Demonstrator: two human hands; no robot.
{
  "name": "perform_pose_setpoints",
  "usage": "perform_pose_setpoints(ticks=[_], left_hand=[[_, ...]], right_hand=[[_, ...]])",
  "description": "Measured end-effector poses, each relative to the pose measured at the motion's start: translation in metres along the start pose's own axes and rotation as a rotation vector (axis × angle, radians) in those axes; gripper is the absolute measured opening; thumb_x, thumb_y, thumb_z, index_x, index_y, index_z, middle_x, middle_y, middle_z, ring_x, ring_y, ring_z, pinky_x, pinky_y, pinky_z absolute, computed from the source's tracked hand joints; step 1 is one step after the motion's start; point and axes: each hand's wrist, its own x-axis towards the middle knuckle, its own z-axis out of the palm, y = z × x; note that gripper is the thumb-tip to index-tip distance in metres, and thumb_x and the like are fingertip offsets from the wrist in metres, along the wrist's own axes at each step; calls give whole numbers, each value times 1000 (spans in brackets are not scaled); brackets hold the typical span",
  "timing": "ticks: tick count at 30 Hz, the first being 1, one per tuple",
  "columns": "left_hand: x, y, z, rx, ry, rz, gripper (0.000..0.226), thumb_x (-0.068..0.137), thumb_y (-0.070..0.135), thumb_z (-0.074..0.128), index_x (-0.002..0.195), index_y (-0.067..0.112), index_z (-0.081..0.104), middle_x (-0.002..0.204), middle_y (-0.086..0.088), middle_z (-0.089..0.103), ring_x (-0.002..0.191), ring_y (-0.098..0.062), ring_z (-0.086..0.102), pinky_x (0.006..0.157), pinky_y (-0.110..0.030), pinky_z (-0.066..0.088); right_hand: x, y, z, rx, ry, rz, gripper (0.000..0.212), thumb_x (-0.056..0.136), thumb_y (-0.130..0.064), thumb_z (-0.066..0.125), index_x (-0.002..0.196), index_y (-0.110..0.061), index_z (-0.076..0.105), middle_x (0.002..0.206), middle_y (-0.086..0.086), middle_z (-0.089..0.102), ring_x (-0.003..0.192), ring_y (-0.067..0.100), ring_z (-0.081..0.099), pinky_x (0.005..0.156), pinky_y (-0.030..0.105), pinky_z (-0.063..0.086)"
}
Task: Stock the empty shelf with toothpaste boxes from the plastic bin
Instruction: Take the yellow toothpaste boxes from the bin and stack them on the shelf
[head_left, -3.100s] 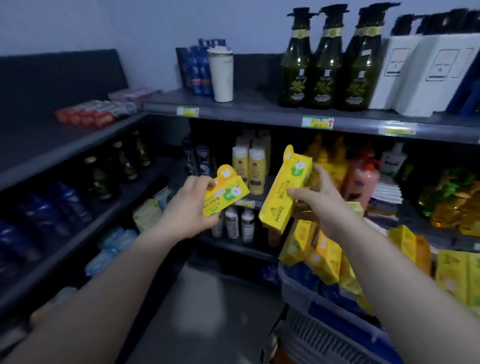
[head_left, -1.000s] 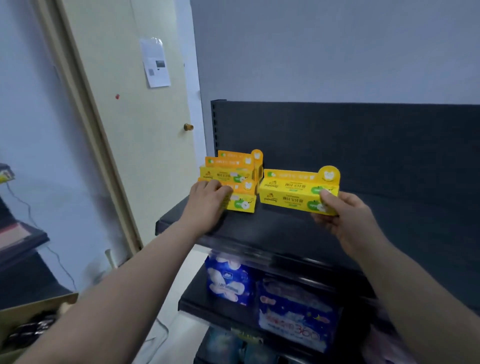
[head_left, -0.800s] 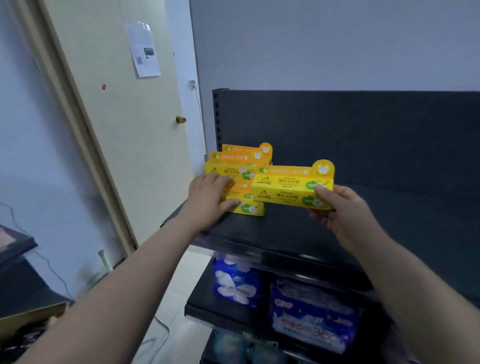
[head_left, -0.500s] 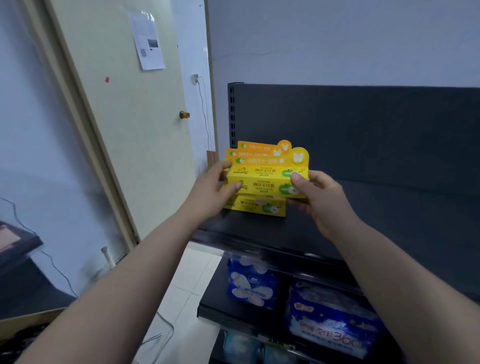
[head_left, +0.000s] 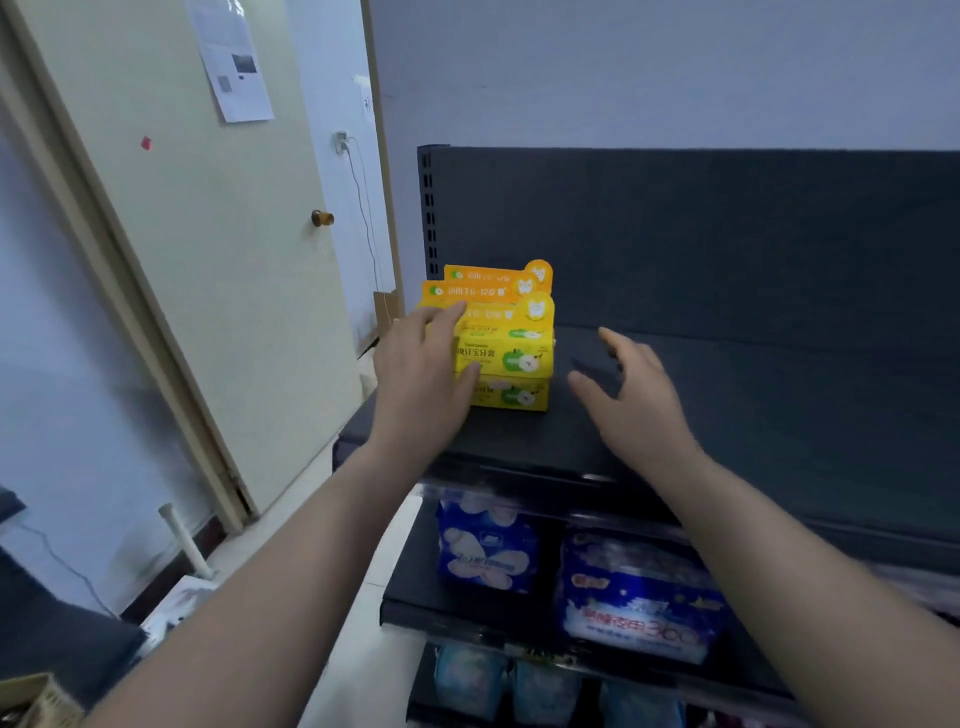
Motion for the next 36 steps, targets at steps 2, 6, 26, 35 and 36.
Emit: perform_pose_setpoints(ticks=[2,6,26,35,36], left_hand=[[-6,24,4,-29,-6,79,59,78,26,68,132,11,50,122,-13,55,111,-31,52,90,-43,40],[-20,81,18,-110,-84,204,61,77,30,59,134,9,48,123,-14,54,111,-30,53,90,-42,46],[-205,467,59,-470,-447,606,66,77,36,53,138,13,44,127,-12,50,114,-34,51,97,-44,39],[-283,619,63,-607,-575,882,65,84,35,62,143,20,36,132,-6,45,120,-28,45,104,-42,34],[-291,637,64,-620,-593,913,65,85,36,60,144,21,35,133,-5,44,122,-26,43,105,-41,32]], right_hand=[[-12,7,-18,-42,18,-16,61,92,-31,59,146,-19,33,144,1,39,133,18,36,109,33,31],[-44,29,-64,-138,71,-35,63,90,-26,61,146,-17,33,145,6,39,133,22,37,112,40,31],[-362,158,-387,-831,340,407,63,87,-32,62,144,-17,38,145,12,42,135,32,36,113,47,26],[-492,189,-480,-942,472,726,62,89,-33,59,145,-20,35,147,8,39,137,28,33,115,45,21],[-505,194,-489,-950,489,762,61,90,-34,58,145,-21,35,148,8,38,137,28,32,115,45,21]])
